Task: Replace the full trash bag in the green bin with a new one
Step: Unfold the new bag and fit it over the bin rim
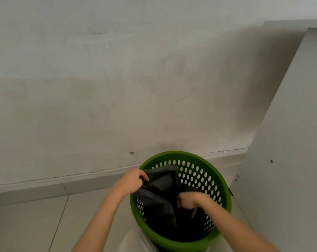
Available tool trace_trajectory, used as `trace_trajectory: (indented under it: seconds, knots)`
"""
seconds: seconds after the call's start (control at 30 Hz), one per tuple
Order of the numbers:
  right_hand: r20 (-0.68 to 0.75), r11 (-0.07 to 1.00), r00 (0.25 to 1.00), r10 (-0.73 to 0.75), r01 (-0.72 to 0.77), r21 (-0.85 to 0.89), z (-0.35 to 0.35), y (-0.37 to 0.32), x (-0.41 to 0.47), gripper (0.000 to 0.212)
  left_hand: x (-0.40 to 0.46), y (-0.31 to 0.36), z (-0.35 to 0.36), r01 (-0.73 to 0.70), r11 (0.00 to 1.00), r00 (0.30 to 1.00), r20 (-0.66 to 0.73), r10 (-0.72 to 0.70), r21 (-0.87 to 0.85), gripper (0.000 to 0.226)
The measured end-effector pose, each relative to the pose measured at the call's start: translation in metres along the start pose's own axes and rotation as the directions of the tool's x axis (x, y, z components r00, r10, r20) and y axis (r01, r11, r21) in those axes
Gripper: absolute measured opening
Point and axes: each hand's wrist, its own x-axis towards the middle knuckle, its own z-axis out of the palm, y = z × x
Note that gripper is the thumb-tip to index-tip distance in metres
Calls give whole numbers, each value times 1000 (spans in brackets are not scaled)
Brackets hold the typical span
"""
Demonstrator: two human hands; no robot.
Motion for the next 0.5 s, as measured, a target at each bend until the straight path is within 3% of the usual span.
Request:
trace_trajectory:
  seconds: [0.1, 0.23, 0.33, 0.5]
  knots:
    - [-264, 977, 946, -190, 208, 43, -66, 14, -23, 39, 26, -27, -14, 88, 990, 976, -206, -64, 111, 52]
    - [-617, 980, 784, -66, 167, 107, -138, 48, -46, 44, 54, -48, -27, 195, 953, 976, -144, -165, 231, 53]
    - [-669, 999, 743, 2, 35, 41, -157, 70, -32, 50, 74, -52, -26, 206, 953, 974, -142, -177, 221, 52]
    - [-749, 998, 661, 48, -67, 5, -155, 79, 5, 51, 101, -45, -26, 144, 985, 942, -317, -107, 93, 45]
